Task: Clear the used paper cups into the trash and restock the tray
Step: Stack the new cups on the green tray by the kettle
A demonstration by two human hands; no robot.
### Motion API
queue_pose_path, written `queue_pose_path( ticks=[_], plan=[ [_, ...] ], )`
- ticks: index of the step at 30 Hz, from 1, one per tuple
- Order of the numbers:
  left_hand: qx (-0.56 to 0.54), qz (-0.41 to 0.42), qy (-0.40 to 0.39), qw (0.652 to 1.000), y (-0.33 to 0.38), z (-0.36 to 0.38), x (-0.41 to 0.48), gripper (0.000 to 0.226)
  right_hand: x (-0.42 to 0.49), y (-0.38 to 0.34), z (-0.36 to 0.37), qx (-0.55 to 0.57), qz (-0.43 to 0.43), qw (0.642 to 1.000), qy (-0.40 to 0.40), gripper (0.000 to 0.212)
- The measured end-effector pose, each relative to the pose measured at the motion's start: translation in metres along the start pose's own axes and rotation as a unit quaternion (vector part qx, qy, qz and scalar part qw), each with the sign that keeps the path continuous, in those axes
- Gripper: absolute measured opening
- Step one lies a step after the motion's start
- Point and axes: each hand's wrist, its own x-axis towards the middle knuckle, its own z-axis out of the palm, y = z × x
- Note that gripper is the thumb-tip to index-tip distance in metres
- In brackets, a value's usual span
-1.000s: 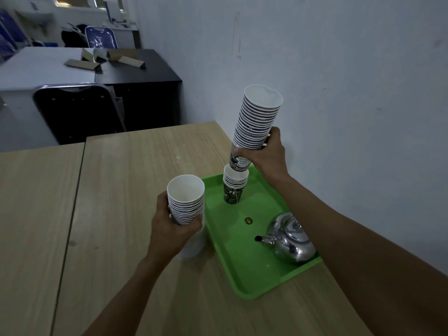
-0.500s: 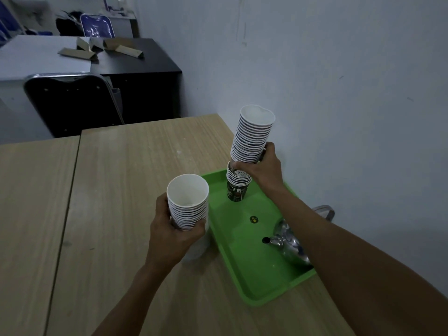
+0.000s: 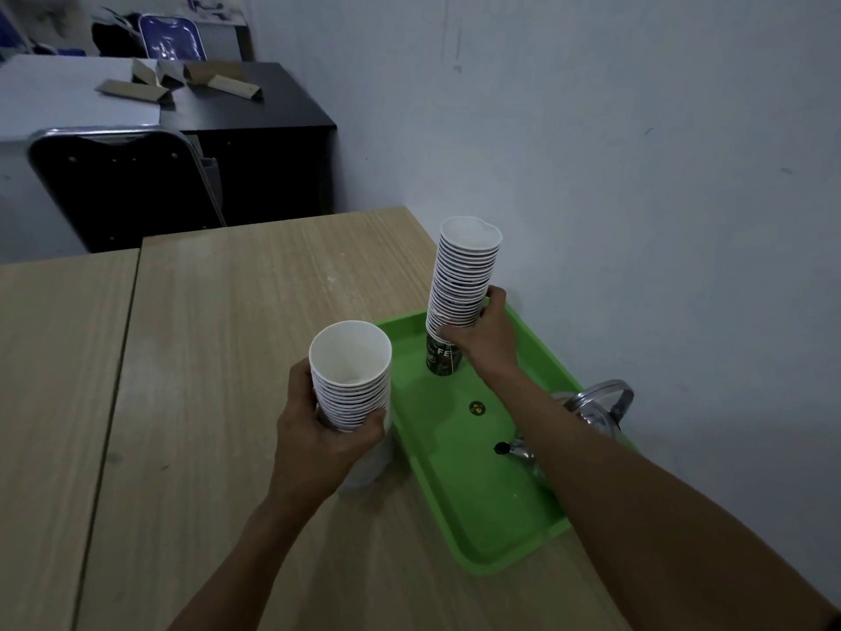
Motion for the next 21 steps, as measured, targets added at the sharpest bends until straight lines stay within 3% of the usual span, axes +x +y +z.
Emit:
queue_pose_path(
  ticks=[9,21],
  plan=[
    [-0.001,-0.003,-0.002,1.000,-0.003,0.000,0.000,0.073,0.010,0.008,-0.021,-0.040,0.030,0.996,0.078,0.076],
    [-0.004,-0.019,-0.001,1.000,-0.006,0.000,-0.001,0.078,-0.004,-0.005,-0.029,-0.015,0.063,0.997,0.037,0.094]
  ],
)
